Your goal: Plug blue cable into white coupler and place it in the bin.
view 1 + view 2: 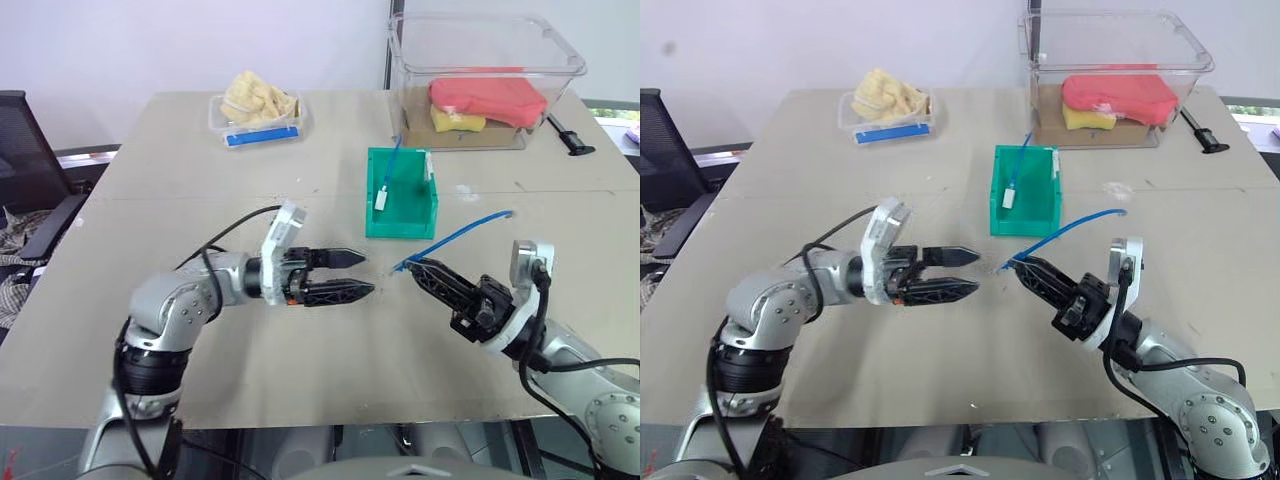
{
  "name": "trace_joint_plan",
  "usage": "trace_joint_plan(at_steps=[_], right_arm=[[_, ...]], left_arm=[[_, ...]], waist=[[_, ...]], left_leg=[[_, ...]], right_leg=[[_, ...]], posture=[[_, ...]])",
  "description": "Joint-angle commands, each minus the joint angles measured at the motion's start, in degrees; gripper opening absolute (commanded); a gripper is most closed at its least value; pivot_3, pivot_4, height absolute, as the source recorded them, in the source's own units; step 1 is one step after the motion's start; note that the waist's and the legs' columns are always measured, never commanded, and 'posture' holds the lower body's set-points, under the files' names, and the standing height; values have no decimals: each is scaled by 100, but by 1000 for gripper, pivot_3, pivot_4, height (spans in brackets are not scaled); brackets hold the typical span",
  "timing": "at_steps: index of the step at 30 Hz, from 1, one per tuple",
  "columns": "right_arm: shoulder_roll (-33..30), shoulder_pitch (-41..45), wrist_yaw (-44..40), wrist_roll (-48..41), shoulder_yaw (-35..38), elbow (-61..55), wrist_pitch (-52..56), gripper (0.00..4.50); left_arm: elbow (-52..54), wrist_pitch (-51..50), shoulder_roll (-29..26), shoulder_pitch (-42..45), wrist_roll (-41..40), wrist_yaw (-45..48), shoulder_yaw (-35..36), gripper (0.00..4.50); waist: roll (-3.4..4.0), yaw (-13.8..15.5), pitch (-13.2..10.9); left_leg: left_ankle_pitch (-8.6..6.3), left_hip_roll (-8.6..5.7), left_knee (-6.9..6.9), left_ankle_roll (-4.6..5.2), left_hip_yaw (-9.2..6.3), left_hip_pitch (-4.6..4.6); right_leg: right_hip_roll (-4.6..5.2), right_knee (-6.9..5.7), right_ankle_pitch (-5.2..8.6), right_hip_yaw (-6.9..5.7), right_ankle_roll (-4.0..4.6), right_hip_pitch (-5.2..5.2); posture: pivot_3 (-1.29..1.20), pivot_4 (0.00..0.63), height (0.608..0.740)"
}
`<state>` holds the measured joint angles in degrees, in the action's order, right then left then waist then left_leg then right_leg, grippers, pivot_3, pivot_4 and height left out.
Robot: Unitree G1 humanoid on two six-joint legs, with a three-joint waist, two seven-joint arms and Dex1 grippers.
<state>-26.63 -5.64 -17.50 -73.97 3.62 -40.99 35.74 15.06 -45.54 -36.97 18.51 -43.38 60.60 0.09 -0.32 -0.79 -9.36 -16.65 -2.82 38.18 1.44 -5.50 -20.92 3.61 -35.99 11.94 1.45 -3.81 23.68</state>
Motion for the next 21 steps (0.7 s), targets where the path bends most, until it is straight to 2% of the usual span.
trace_joint_plan(at_steps=[1, 7, 11, 21], right_arm=[[62, 92, -265, 254, 67, 96, -207, 0], [172, 346, -480, 530, -24, 461, -202, 0], [180, 457, -534, 577, -80, 535, -103, 0], [224, 389, -474, 724, -140, 419, -36, 0]], left_arm=[[-191, 1315, -151, -215, 947, -345, 393, 4161], [-940, 2807, -201, -696, 1973, -919, 886, 4161], [-1378, 3115, -290, -868, 2131, -816, 965, 4161], [-2202, 3671, -289, -598, 2691, -742, 694, 4161]], waist=[[-1, 31, 0], [-1, 52, 0], [-1, 52, 0], [-2, 43, 0]], left_leg=[[0, 0, 0, 0, 0, -2], [-1, -2, 2, 1, 2, -4], [-1, -2, 1, 1, 0, -10], [-2, -3, 2, 2, -9, -18]], right_leg=[[0, 2, 0, -1, 0, 1], [7, 6, -2, -1, -1, 1], [8, 6, -2, -3, -1, 7], [10, 5, -3, -15, -1, 11]], posture=[[0, 150, 739], [0, 150, 739], [0, 150, 739], [0, 150, 739]])
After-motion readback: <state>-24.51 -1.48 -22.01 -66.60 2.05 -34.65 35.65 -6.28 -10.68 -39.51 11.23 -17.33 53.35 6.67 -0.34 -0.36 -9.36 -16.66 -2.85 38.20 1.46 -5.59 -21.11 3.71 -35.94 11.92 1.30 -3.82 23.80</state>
